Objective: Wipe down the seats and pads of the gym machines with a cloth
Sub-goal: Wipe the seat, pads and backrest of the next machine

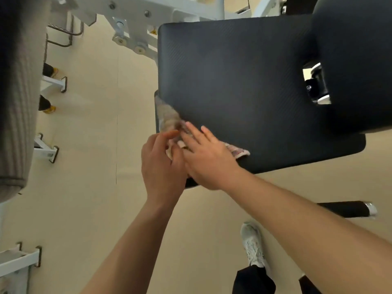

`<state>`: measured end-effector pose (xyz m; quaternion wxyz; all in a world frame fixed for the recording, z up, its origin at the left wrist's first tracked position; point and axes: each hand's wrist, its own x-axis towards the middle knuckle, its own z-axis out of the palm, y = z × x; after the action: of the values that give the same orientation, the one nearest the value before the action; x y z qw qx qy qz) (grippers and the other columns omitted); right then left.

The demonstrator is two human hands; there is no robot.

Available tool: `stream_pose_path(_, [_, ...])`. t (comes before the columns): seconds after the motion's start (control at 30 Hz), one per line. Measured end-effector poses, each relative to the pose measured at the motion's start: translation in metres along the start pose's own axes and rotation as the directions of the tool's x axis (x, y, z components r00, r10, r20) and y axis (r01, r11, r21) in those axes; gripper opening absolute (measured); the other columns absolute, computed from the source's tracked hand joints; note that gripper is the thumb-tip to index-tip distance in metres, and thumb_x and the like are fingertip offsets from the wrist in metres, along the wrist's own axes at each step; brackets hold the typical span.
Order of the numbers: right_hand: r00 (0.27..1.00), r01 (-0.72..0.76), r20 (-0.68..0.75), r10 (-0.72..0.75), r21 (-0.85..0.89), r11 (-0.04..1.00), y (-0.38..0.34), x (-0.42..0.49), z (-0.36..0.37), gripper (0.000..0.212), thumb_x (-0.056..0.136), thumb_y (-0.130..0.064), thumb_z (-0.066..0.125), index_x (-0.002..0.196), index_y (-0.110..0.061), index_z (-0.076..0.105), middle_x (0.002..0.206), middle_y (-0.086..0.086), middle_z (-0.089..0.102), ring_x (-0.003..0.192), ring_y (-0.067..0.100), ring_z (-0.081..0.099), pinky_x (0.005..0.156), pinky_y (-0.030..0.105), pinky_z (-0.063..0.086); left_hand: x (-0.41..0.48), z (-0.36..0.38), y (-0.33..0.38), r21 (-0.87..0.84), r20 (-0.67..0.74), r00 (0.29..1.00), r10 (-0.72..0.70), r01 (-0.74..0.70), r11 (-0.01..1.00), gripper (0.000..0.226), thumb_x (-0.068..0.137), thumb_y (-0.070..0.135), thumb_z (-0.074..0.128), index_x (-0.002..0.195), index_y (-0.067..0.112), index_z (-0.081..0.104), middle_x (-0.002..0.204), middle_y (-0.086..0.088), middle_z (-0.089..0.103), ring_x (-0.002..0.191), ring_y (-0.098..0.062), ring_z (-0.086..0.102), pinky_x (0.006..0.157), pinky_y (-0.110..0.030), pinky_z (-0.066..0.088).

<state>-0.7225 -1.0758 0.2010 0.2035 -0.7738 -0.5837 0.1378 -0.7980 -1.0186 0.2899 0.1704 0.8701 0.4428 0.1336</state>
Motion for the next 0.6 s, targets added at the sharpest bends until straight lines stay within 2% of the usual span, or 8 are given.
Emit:
stream_pose_path(0.07, [0.990,0.139,0.021,-0.139,0.007,0.990,-0.018,-0.039,0.018,0.061,0.100,-0.033,0.035,0.159,-0.020,0.024,0.168,0.006,0.015,0.156,0.028,0.001,0.126,0.048,0.006,-0.014,0.004,-0.001,-0.030,0.041,0.999,0.019,-0.018,0.999,0.026,0.095,0.015,0.053,0.115,0.022,0.066,0.112,0.010,0.061,0.106,-0.012,0.058,0.092,-0.028,0.046])
stream_pose_path(0.13, [0.993,0.116,-0.042,-0.114,0.034,0.993,-0.003,-0.060,0.028,0.055,0.102,-0.032,0.045,0.155,-0.022,0.036,0.167,0.003,0.023,0.156,0.027,0.010,0.126,0.047,0.012,-0.032,0.010,-0.001,-0.029,0.112,0.991,0.070,-0.067,0.997,0.028,0.095,0.011,0.053,0.118,0.022,0.066,0.117,0.013,0.061,0.111,-0.010,0.057,0.096,-0.032,0.048])
stream_pose_path(0.27, [0.987,-0.151,-0.061,0.148,-0.048,0.987,0.054,-0.102,0.026,0.055,0.104,-0.039,0.036,0.157,-0.028,0.028,0.169,0.002,0.014,0.155,0.027,0.013,0.124,0.048,0.017,-0.057,0.024,0.003,0.007,0.138,0.978,0.156,-0.158,0.987,0.033,0.091,0.006,0.058,0.121,0.020,0.065,0.120,0.013,0.060,0.112,-0.006,0.050,0.097,-0.024,0.043])
stream_pose_path(0.33, [0.912,-0.406,-0.077,0.403,-0.024,0.914,0.084,-0.131,0.024,0.057,0.105,-0.039,0.029,0.159,-0.024,0.023,0.169,0.007,0.009,0.155,0.031,0.009,0.123,0.051,0.019,-0.064,0.031,0.009,-0.022,0.139,0.981,0.135,-0.134,0.991,0.033,0.090,0.004,0.059,0.121,0.017,0.065,0.117,0.013,0.058,0.109,-0.005,0.050,0.094,-0.008,0.035])
stream_pose_path(0.4, [0.715,-0.686,-0.103,0.691,0.088,0.722,0.099,-0.154,0.023,0.060,0.105,-0.039,0.027,0.160,-0.016,0.016,0.168,0.017,0.007,0.155,0.037,0.005,0.123,0.053,0.018,-0.071,0.036,0.013,-0.055,0.160,0.978,0.134,-0.127,0.990,0.032,0.091,0.004,0.059,0.120,0.015,0.065,0.116,0.014,0.055,0.108,-0.008,0.051,0.089,-0.002,0.033])
stream_pose_path(0.47, [0.486,-0.817,-0.104,0.868,0.299,0.493,0.103,-0.155,0.023,0.063,0.105,-0.036,0.030,0.159,-0.008,0.011,0.166,0.025,0.003,0.154,0.042,0.001,0.124,0.052,0.014,-0.075,0.039,0.016,-0.090,0.172,0.972,0.162,-0.148,0.985,0.032,0.091,0.003,0.058,0.120,0.015,0.065,0.116,0.014,0.055,0.108,-0.008,0.052,0.091,-0.009,0.038])
stream_pose_path(0.53, [0.293,-0.808,-0.034,0.955,0.526,0.267,0.100,-0.135,0.019,0.065,0.105,-0.031,0.033,0.158,-0.002,0.007,0.165,0.028,-0.004,0.153,0.042,-0.004,0.125,0.051,0.007,-0.077,0.036,0.016,-0.127,0.176,0.965,0.194,-0.173,0.977,0.032,0.091,0.002,0.058,0.120,0.015,0.065,0.115,0.013,0.055,0.108,-0.009,0.054,0.092,-0.022,0.046])
stream_pose_path(0.6, [0.077,-0.672,0.063,0.995,0.740,0.005,0.093,-0.106,0.007,0.066,0.106,-0.027,0.032,0.158,-0.001,0.001,0.165,0.026,-0.011,0.153,0.041,-0.005,0.125,0.047,0.006,-0.078,0.030,0.013,-0.147,0.182,0.961,0.207,-0.181,0.972,0.032,0.091,0.002,0.059,0.119,0.015,0.065,0.115,0.013,0.055,0.108,-0.011,0.056,0.090,-0.029,0.050])
